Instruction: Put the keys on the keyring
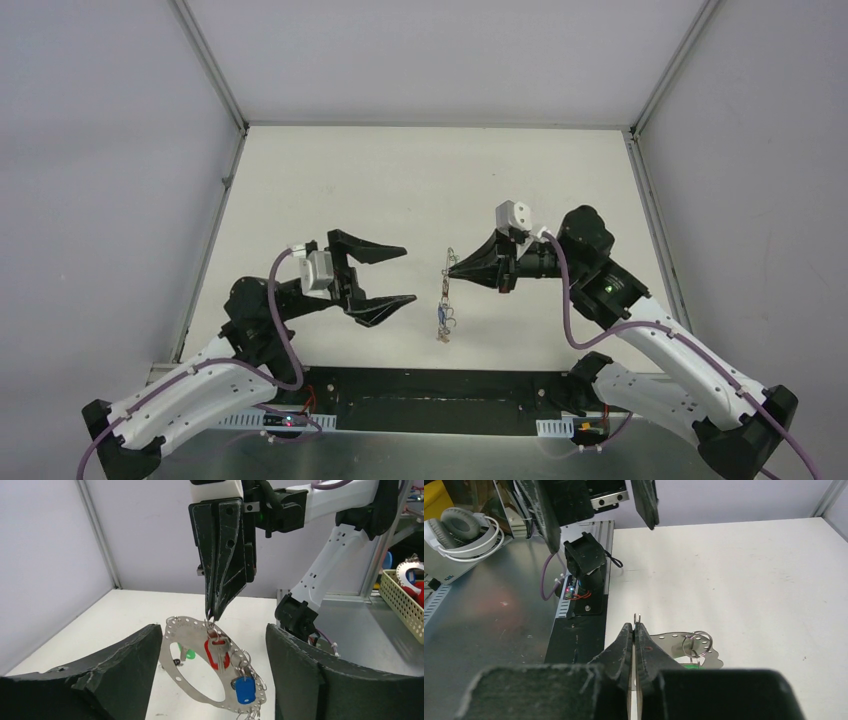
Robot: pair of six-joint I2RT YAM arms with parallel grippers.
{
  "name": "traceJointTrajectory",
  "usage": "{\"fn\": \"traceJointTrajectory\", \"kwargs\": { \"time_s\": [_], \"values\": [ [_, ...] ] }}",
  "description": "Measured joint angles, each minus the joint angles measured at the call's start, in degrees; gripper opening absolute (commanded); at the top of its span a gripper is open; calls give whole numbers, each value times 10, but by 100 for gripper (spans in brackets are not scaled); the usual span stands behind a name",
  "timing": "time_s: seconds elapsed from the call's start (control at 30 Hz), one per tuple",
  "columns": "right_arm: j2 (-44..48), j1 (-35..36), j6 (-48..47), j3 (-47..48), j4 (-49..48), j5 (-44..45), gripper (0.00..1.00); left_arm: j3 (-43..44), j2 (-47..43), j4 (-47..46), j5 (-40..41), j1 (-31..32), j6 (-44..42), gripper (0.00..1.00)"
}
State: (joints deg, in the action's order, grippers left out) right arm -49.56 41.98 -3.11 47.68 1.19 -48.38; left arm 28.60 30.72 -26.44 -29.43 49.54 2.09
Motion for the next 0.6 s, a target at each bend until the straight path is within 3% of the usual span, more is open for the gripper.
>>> {"fn": "traceJointTrajectory", "kwargs": {
  "time_s": [0.13, 0.4, 0.6],
  "values": [
    [0, -16, 6, 0, 2, 8, 0, 0, -52, 85, 43, 0, 4, 99],
    [-34, -70, 57, 3, 38, 54, 0, -3, -63, 276, 172, 0, 97, 99],
    [-48, -119, 78, 26, 83, 118, 0, -12, 10, 351, 235, 0, 181, 99]
  ]
}}
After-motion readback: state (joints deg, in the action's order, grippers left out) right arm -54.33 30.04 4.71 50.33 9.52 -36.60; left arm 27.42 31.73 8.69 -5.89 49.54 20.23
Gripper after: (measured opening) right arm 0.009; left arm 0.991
